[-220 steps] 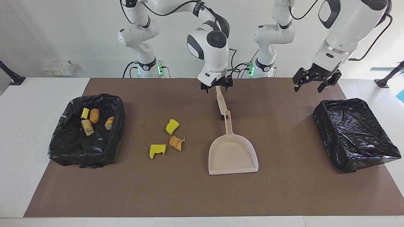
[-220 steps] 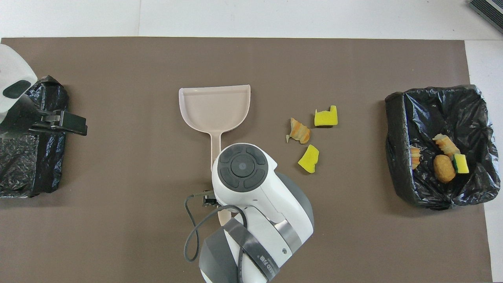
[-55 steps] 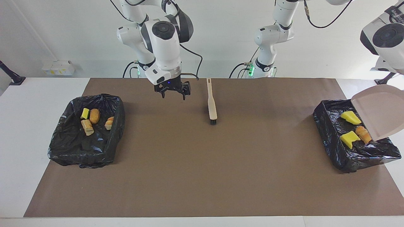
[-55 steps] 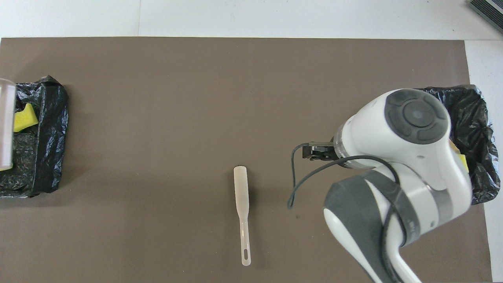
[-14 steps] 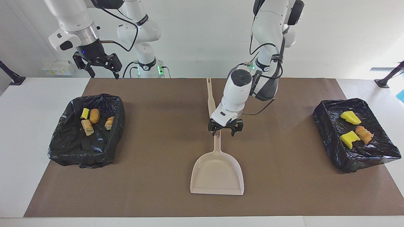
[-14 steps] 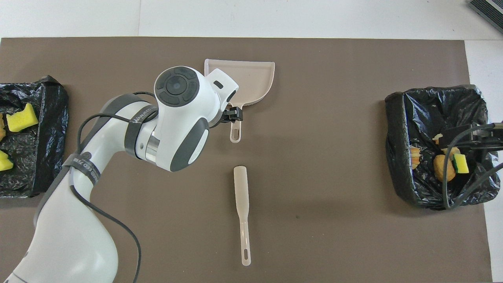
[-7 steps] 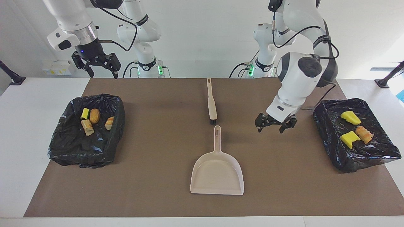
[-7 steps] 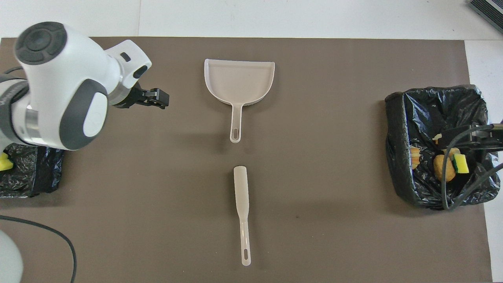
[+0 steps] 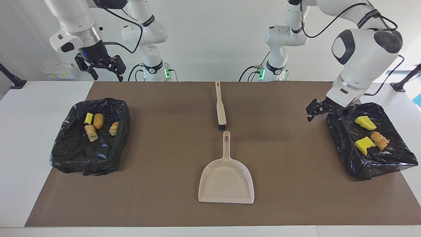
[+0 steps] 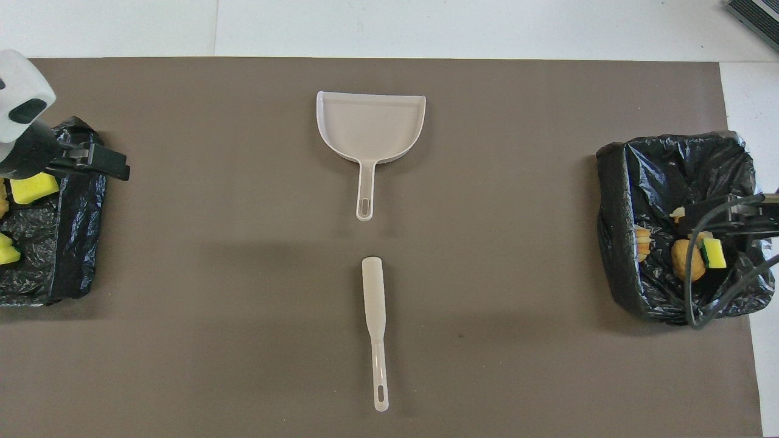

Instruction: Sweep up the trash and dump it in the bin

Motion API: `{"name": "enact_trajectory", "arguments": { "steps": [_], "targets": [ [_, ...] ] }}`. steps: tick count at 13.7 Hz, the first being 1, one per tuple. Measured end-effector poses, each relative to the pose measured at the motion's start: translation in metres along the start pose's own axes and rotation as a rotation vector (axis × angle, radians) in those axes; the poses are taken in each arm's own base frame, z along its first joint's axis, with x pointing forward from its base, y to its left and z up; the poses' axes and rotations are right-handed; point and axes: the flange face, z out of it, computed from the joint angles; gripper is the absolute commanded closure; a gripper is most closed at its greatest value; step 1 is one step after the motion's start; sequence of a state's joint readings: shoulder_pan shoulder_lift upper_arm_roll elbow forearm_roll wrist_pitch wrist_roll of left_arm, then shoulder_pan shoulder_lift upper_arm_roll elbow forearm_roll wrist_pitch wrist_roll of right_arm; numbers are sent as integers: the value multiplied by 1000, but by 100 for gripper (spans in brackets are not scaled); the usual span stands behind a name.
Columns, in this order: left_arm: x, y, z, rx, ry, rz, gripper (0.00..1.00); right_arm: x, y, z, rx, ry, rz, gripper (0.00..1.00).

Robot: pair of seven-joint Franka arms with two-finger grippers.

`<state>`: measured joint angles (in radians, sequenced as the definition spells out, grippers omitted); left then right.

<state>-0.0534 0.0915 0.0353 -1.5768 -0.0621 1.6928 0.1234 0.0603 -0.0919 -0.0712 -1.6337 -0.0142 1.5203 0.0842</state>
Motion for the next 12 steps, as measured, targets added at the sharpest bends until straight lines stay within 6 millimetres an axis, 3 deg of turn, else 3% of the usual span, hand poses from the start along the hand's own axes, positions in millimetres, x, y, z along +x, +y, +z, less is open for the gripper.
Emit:
{"name": "enact_trajectory", "arguments": {
  "steps": [3, 7, 12],
  "targets": [
    [-16, -31, -22, 3, 16, 13, 0, 0, 0, 2, 0, -4, 0, 0],
    [-25, -14, -26, -3, -7, 41, 0, 0, 1, 3, -1, -5, 3, 0],
    [-37, -10, -31, -4, -28, 45, 0, 0, 2, 3, -1, -7, 3, 0]
  ]
}}
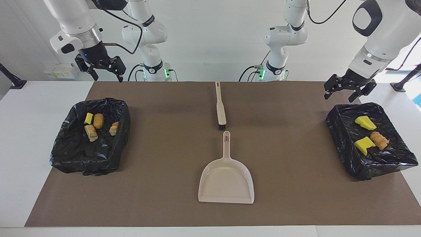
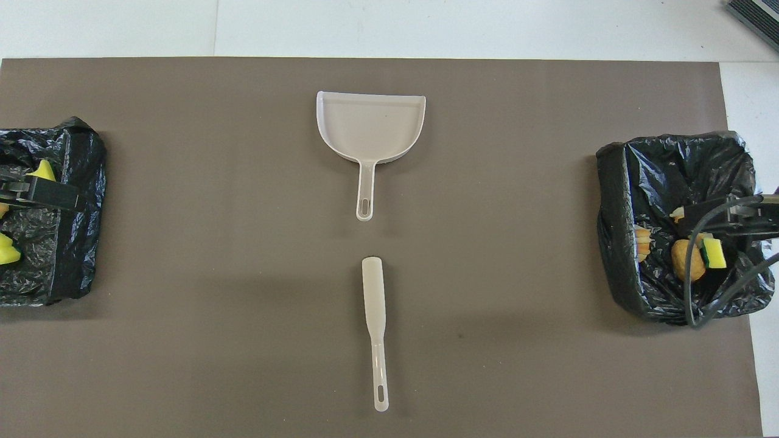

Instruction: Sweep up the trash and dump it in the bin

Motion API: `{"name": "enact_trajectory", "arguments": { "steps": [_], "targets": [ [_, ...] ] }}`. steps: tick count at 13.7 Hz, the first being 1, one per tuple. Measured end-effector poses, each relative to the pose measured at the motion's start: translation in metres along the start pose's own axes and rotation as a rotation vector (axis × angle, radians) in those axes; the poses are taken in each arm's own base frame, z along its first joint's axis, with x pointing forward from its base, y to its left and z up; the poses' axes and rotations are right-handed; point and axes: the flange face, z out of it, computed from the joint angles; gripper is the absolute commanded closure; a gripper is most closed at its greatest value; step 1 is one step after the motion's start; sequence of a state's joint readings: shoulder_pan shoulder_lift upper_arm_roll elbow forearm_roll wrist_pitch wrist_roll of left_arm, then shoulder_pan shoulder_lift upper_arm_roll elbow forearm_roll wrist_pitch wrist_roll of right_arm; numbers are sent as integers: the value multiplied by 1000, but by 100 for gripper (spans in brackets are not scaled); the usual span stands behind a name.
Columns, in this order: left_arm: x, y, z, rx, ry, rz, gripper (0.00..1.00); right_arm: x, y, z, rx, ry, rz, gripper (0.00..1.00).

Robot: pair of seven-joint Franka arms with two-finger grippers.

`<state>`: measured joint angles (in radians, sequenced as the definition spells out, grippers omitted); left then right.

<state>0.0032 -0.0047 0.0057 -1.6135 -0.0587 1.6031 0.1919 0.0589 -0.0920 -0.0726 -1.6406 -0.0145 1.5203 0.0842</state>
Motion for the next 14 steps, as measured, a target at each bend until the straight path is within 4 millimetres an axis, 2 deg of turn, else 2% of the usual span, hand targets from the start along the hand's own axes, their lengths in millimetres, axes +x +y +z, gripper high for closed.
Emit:
{"name": "enact_trajectory", "arguments": {
  "steps": [4, 8, 14],
  "targets": [
    [-3, 3, -3, 13, -5, 7, 0, 0, 0, 3, -1, -7, 0, 0],
    [-10, 22, -9, 60, -12, 40, 0, -3, 1, 3, -1, -17, 1, 0],
    [-13, 22, -11, 61, -10, 39, 0, -3, 1, 2, -1, -16, 1, 0]
  ]
}}
